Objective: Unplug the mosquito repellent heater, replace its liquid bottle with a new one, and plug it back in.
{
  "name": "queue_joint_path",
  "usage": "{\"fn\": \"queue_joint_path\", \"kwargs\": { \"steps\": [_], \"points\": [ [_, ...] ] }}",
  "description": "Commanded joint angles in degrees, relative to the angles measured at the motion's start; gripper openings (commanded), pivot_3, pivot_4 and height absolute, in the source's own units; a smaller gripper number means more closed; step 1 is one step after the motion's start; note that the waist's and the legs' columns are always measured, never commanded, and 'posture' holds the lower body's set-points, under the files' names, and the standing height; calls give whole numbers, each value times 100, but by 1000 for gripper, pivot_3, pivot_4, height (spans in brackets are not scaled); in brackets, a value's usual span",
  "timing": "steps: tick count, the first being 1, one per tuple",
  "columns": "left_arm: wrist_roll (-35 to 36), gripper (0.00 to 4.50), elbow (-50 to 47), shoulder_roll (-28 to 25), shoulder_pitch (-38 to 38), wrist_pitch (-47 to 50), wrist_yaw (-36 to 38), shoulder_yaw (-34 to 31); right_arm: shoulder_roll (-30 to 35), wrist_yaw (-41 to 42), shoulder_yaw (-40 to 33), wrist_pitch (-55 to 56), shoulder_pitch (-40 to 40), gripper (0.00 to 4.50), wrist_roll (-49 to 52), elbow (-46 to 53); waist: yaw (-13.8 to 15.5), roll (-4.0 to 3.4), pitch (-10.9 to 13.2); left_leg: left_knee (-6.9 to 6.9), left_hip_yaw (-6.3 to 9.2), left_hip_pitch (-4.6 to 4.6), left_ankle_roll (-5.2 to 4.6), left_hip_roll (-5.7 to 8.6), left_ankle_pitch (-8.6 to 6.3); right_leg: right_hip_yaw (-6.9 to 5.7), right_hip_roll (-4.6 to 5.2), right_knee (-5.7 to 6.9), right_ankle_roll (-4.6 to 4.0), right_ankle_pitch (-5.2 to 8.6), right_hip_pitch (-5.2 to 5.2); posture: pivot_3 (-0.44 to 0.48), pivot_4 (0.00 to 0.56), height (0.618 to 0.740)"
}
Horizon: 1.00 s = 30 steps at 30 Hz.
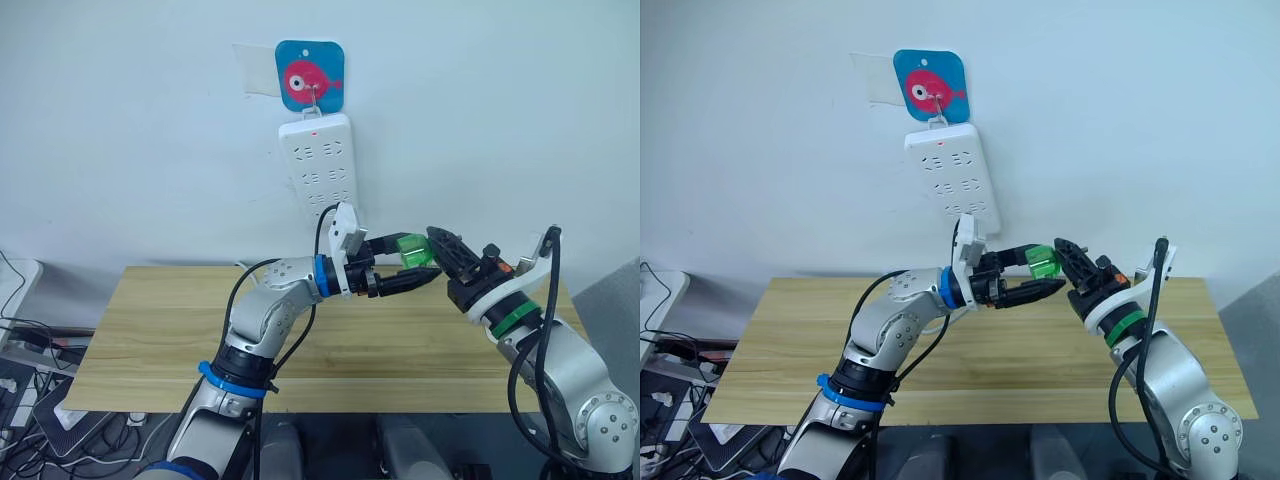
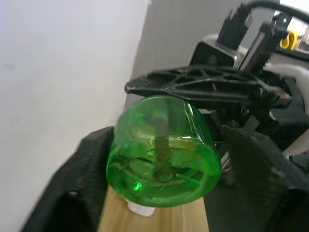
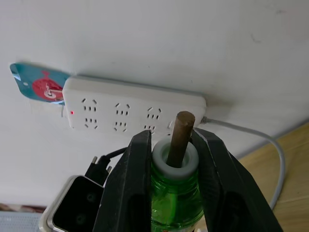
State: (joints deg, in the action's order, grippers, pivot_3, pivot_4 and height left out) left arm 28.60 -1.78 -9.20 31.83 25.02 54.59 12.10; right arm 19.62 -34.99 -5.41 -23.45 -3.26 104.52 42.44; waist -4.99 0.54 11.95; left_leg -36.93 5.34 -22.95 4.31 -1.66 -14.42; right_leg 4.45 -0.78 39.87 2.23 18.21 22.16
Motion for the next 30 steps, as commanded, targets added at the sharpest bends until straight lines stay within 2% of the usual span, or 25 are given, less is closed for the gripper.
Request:
{"fn": "queue_joint_path", "kwargs": {
  "steps": [1,7,10,16,19,23,30],
  "points": [
    [-146,4500,-72,-275,65,-281,129,-139,200,327,-126,-45,89,862,-145,-70,1,0,0,0,0,1,0,-1,0,0,0,1,0,0,0,-53,189,740],
    [-438,4500,-150,-625,-110,-664,-302,-542,657,990,-262,-307,298,862,-705,-577,32,1,1,1,1,-2,0,0,0,-2,2,-2,-9,-5,0,-34,188,740],
    [-424,4500,-320,-881,-200,-651,-426,-797,856,1319,-217,-464,304,862,-1320,-829,49,2,1,1,3,-1,0,0,0,-4,3,-1,-19,-10,1,14,185,740],
    [-119,4500,-901,-1604,-789,-154,-767,-1603,1309,2652,566,-453,310,862,-4182,-1408,123,1,2,9,15,0,0,-3,0,-20,2,1,-25,-6,3,47,184,740],
    [-252,4500,-1007,-1913,-1385,-110,-1402,-2425,1476,3272,1352,256,245,862,-6301,-1964,186,4,6,11,16,0,1,-5,0,-21,3,1,-26,-5,5,68,196,740],
    [-466,4500,-798,-2151,-1881,-303,-2075,-3227,1216,3692,1590,1052,263,862,-7671,-2762,327,36,31,11,20,0,2,-6,-1,-27,6,0,-27,-5,7,109,204,740],
    [-1056,4500,985,-2401,-2253,-1292,-2899,-4117,452,3867,1548,2070,9,862,-9121,-4227,502,43,41,9,20,2,5,1,-1,-31,19,-1,-29,-6,3,142,213,740]
  ]
}}
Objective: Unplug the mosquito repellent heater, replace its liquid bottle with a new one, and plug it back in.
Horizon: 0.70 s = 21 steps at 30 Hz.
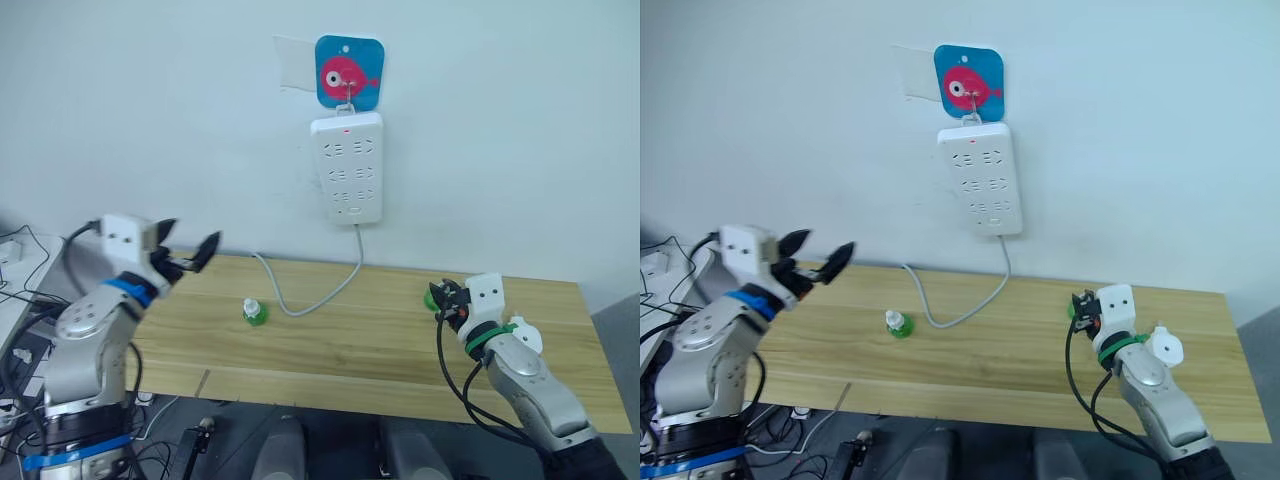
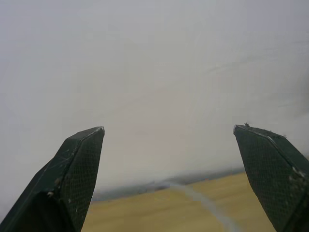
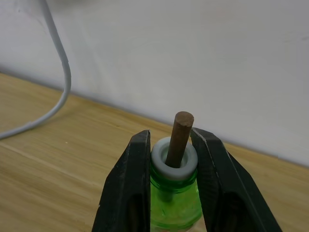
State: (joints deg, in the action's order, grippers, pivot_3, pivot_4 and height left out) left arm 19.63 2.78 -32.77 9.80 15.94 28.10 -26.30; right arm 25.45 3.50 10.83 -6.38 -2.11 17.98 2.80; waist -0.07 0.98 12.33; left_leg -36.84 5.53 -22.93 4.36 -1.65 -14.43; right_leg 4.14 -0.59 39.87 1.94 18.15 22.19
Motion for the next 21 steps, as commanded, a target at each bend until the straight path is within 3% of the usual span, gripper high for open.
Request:
{"fn": "queue_joint_path", "kwargs": {
  "steps": [1,9,21],
  "points": [
    [-198,4500,737,-43,-62,-510,-302,-313,-207,2,-97,409,-126,862,-618,-368,14,1,5,0,0,-1,0,1,0,0,3,1,0,0,1,140,213,740],
    [-265,4500,1649,-111,-460,-1117,-214,-277,-650,-331,-446,844,193,862,-1434,-939,58,11,9,3,4,-3,4,2,-2,-7,19,1,-1,-1,0,99,214,740],
    [-380,4500,2409,-263,-194,-1525,-19,-64,-1113,-154,-1003,1234,205,862,-1478,-1364,-49,9,10,4,-1,3,4,1,-2,-6,11,8,-4,-2,-1,72,222,740]
  ]
}}
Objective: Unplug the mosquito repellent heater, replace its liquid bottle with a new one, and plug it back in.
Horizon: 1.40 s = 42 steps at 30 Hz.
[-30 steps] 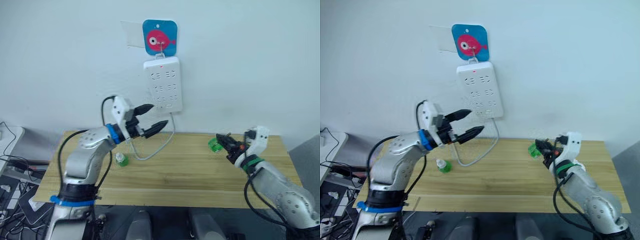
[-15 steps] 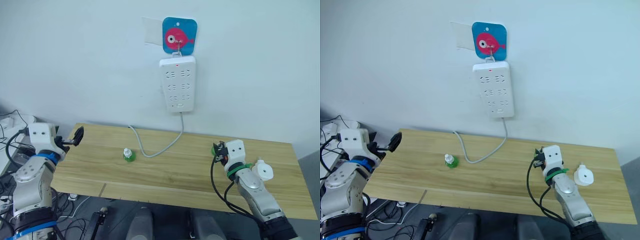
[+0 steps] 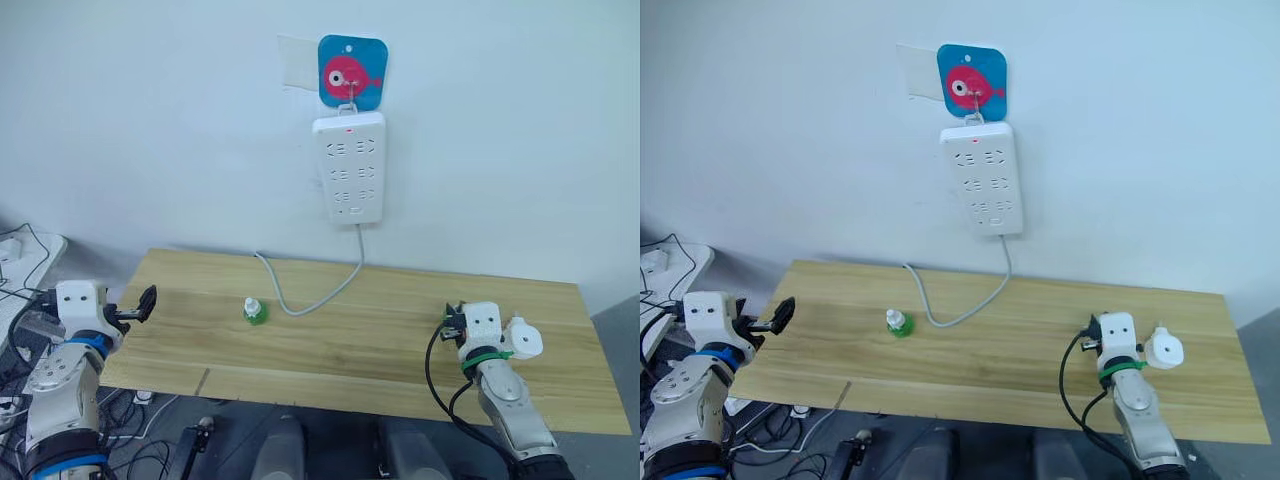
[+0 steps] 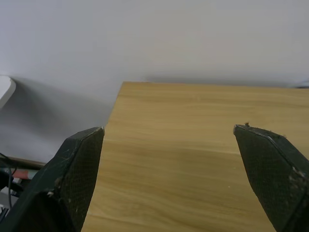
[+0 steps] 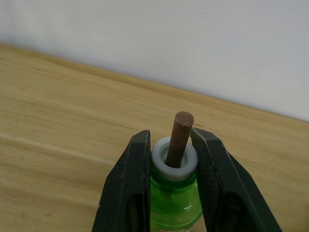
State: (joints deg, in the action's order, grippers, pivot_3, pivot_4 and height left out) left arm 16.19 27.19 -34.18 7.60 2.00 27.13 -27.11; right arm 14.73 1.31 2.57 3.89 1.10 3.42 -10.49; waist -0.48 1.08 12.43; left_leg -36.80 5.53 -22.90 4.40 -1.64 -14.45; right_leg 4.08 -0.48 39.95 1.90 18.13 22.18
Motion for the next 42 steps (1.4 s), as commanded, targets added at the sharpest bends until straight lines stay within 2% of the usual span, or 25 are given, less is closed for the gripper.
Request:
{"fn": "queue_joint_path", "kwargs": {
  "steps": [1,25,35,36,42],
  "points": [
    [-29,4500,-18,-125,31,-138,84,25,-72,52,-216,215,-152,862,-19,-99,-17,-1,0,0,-1,0,0,0,0,1,0,0,0,0,0,71,221,740],
    [-64,4500,64,-80,8,-216,211,181,-362,449,-381,640,-503,862,-47,-1051,-123,-1,0,-2,4,4,0,0,0,-3,1,6,-1,-1,-3,66,223,740],
    [-73,4500,135,-69,1,-255,292,208,-381,644,-452,534,-256,4319,55,-787,-123,-1,0,-2,3,4,0,0,0,-1,1,6,-1,-1,-3,63,218,740],
    [-71,4500,141,-68,-4,-258,293,204,-372,685,-449,486,-177,4456,71,-665,-122,-1,0,-2,3,4,0,0,0,-2,1,6,-1,-1,-3,63,213,740],
    [-65,4500,2,-86,-239,-288,333,146,-150,1132,-391,65,805,4456,164,628,-120,-1,0,1,3,2,0,0,0,-1,5,3,-1,-1,-3,55,211,740]
  ]
}}
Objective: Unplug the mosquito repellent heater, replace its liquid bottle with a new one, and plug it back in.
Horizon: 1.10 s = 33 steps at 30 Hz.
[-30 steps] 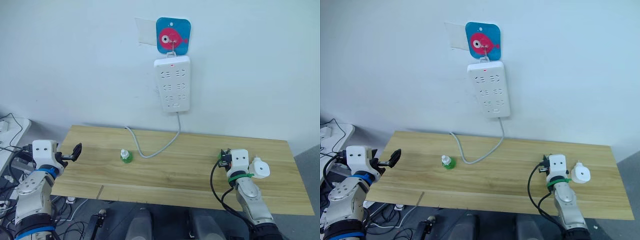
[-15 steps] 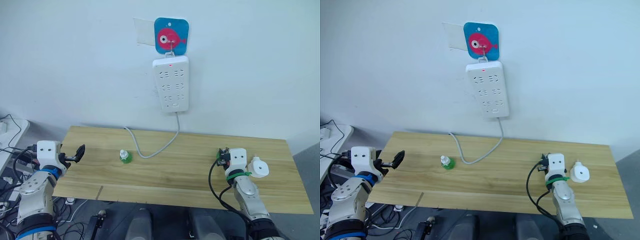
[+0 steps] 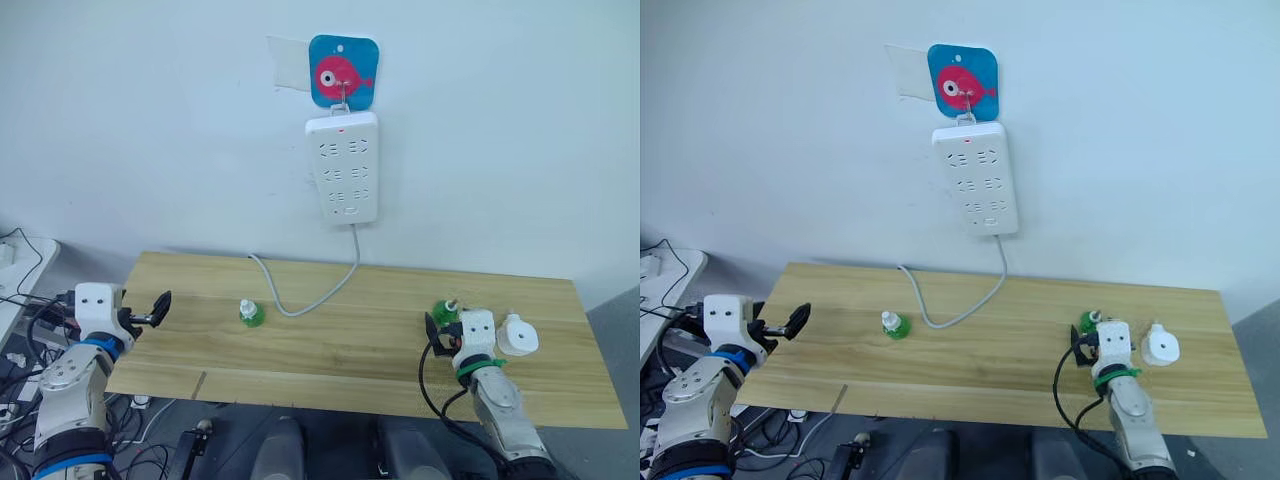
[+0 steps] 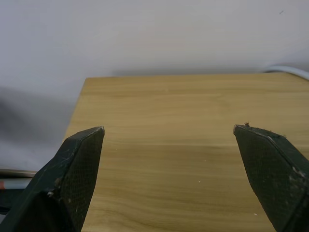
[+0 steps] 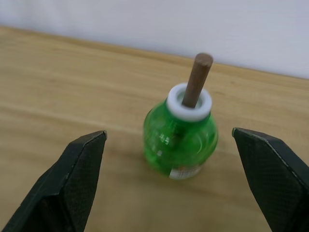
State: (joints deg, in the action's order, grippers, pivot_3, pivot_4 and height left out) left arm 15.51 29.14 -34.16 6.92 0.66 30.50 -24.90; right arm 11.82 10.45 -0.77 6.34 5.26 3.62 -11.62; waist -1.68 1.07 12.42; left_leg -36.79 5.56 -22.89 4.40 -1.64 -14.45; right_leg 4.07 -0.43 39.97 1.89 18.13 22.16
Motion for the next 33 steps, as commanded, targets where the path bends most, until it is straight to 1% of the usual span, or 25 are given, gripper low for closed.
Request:
{"fn": "queue_joint_path", "kwargs": {
  "steps": [1,5,8,9,11,13,14,17,20,25,28,31,33],
  "points": [
    [-8,4500,-283,-83,-286,-172,6,-83,208,278,-106,-317,609,4456,189,1062,0,0,0,0,0,0,0,0,0,1,3,0,0,0,0,55,211,740],
    [-109,4500,-650,-38,-747,-351,49,6,543,646,-198,-855,1257,4456,445,2131,-13,1,-1,0,0,1,1,-3,0,3,20,0,0,0,-1,50,210,740],
    [128,4500,-1089,185,-1115,-436,289,30,981,1235,-149,-1392,1592,4456,861,3055,-12,-4,1,-2,0,4,1,-4,0,4,20,0,-1,2,-3,46,210,740],
    [182,4500,-1221,243,-1209,-348,328,59,1109,1436,-142,-1660,1586,4456,1116,3342,-13,-4,2,-1,1,8,1,-4,0,3,20,-1,-1,2,-9,34,214,740],
    [234,4500,-1426,326,-1384,-171,519,204,1374,1830,-107,-2218,1290,4456,1690,3837,-30,-1,1,-4,-4,9,1,-4,0,6,20,-2,-1,3,-10,28,216,740],
    [580,4500,-1673,516,-1541,167,827,333,1676,2289,37,-2582,688,4456,2030,4089,-55,1,2,-4,-3,9,1,-7,0,5,10,-3,-1,3,-10,15,215,740],
    [675,4500,-1753,628,-1569,251,866,384,1816,2507,160,-2672,373,4456,2054,4103,-77,-3,4,-7,-5,10,1,-8,0,7,3,-3,-1,3,-10,12,214,740],
    [474,4500,-1842,842,-1636,10,988,718,2053,3047,558,-2784,-495,4456,2037,3945,-65,4,1,-9,-3,9,0,1,0,3,-5,-3,0,3,-12,18,216,740],
    [358,4500,-1717,1031,-1561,-207,969,905,2094,3384,834,-2844,-994,4456,2064,3837,0,9,1,-6,16,3,0,-1,0,-12,-12,-3,-2,2,-12,18,220,740],
    [-28,4500,-886,1447,-1080,-1006,578,1076,1991,3680,1338,-2817,-1569,4456,1890,3691,10,6,10,-8,22,-4,0,6,-1,-20,-2,-9,-4,3,-12,16,233,740],
    [-139,4500,-579,1688,-922,-1371,515,1204,1841,3591,1357,-3112,-1755,4456,2063,3735,-4,18,22,-13,20,-2,0,7,-1,-18,-1,-9,-3,2,-17,15,245,740],
    [-252,4500,-353,1850,-880,-1618,549,1397,1884,3743,1414,-3206,-1841,4456,2096,3790,-9,20,32,-11,20,-2,0,7,-1,-18,-1,-9,-3,2,-16,9,252,740],
    [-333,4500,-136,1937,-824,-1841,417,1426,1924,3807,1395,-3293,-1872,4456,2162,3849,-12,20,53,-10,22,-2,0,6,-1,-20,-1,-9,-4,2,-16,2,257,740]
  ]
}}
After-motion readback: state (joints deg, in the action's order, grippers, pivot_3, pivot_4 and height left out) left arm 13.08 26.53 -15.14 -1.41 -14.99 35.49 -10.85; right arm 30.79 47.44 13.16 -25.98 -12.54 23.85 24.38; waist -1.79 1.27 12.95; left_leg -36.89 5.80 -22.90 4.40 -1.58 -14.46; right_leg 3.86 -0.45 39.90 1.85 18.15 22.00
